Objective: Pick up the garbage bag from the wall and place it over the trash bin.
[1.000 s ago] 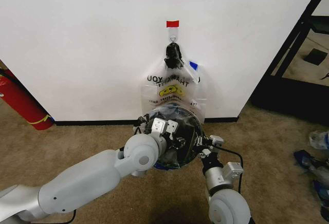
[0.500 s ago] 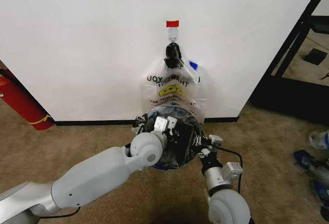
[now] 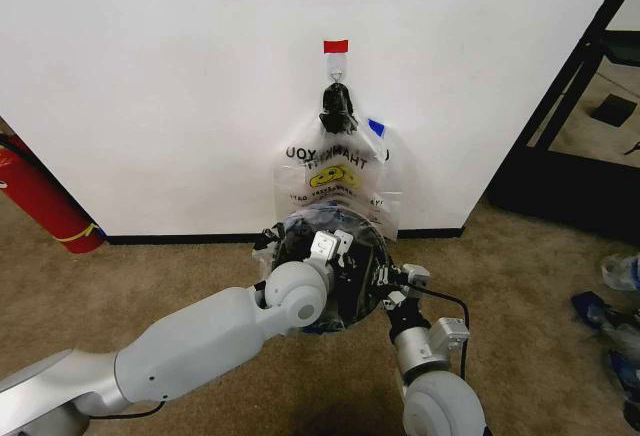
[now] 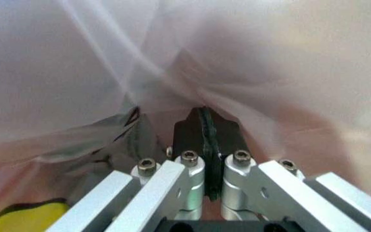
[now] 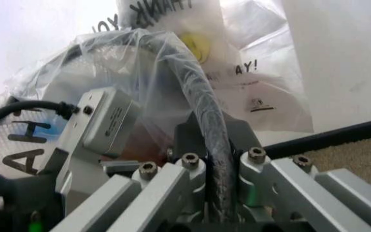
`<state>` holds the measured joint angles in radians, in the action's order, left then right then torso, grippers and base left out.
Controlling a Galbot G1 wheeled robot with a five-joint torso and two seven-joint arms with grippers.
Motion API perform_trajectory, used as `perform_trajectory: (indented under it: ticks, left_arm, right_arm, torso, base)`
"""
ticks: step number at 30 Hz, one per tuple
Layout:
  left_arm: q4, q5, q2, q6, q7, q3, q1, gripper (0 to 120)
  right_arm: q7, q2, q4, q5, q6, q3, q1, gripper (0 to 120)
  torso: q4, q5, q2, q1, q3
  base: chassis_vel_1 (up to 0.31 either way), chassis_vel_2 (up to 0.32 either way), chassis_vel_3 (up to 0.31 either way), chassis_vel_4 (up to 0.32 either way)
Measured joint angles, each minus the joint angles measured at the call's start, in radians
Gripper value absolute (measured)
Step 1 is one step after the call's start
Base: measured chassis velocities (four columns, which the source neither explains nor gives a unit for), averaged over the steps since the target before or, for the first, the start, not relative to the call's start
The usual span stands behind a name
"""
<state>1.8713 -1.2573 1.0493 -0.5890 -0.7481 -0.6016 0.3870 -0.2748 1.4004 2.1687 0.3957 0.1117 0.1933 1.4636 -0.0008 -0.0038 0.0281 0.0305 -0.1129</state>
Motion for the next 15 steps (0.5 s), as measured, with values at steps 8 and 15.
perform_trajectory:
  ticks: [8,15]
  left_arm:
    - [0.002,-0.021,-0.006,0.084,0.069,0.013,0.009,0]
    - [0.021,0.007,-0.054,0.003,0.03,0.022,0.026,0]
  right_arm:
    - [0.0,-0.007,0.0,0.0,-0.001,0.002,0.001,1]
    - [0.0,-0.011,0.0,0.002,-0.001,0.005,-0.004,1]
  torso:
    - [-0.0002,-0.0001,0.0,0.0,0.0]
    - [0.0,-0.0002,0.0,0.0,0.0]
  base:
    - [0.0,0.0,0.0,0.0]
    - [0.0,0.0,0.0,0.0]
